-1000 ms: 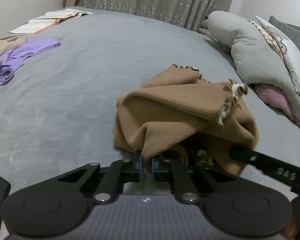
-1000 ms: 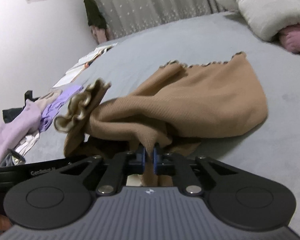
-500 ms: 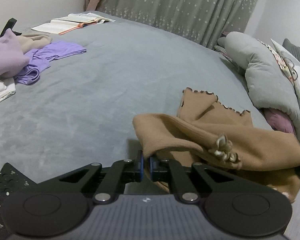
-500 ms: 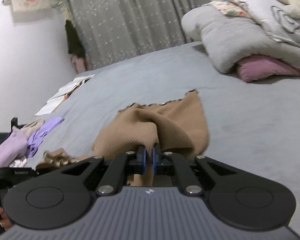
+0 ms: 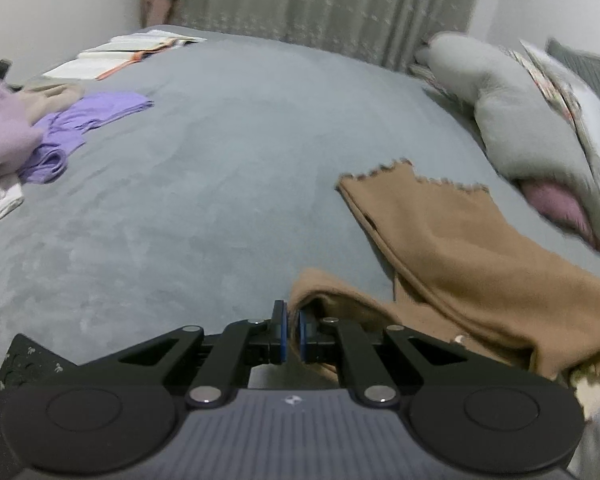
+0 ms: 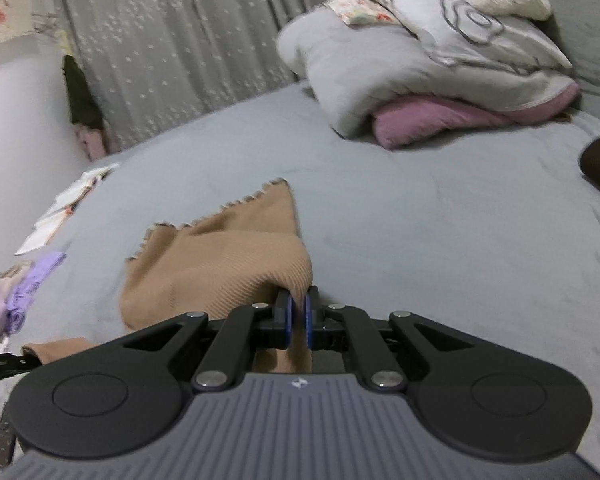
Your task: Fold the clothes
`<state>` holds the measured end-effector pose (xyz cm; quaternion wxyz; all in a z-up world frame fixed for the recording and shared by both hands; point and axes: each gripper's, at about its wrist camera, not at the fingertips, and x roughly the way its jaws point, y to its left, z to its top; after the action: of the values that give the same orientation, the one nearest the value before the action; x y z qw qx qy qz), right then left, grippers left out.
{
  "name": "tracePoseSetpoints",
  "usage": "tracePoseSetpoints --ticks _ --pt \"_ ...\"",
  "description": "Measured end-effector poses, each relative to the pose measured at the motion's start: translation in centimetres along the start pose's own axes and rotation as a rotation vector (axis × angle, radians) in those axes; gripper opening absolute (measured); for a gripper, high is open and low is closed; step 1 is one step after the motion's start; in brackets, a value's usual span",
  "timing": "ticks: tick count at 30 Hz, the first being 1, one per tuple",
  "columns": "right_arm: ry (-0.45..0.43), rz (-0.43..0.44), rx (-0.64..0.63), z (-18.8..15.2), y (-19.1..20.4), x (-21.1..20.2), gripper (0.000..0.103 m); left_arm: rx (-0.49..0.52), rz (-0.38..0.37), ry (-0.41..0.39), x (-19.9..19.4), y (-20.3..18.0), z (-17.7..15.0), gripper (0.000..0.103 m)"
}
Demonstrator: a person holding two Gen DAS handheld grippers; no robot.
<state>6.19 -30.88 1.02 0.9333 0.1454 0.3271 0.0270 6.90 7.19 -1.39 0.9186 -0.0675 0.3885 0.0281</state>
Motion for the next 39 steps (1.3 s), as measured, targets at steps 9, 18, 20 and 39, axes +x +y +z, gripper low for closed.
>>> tracePoseSetpoints --ticks 9,18,20,39 --pt "0.116 -0.026 0.065 -1.6 -1.7 2.0 0.027 0.196 0.009 -0.018 -0.6 -3.1 -1.3 0.052" --pt "0.102 0.004 0.053 -1.3 -1.1 0.6 0.035 0.291 -0.107 -0.084 -2.5 -6.0 -2.5 0.069" --pt "0.1 0.028 0.037 -1.2 -0.4 0.4 0.038 0.305 -0.115 -0.075 -2.4 -6.6 -3.0 0.07" --pt "0.062 0.082 -0.036 2.3 5.5 0.7 0.056 0.197 -0.435 0.056 2.3 -12.2 -5.2 0.042"
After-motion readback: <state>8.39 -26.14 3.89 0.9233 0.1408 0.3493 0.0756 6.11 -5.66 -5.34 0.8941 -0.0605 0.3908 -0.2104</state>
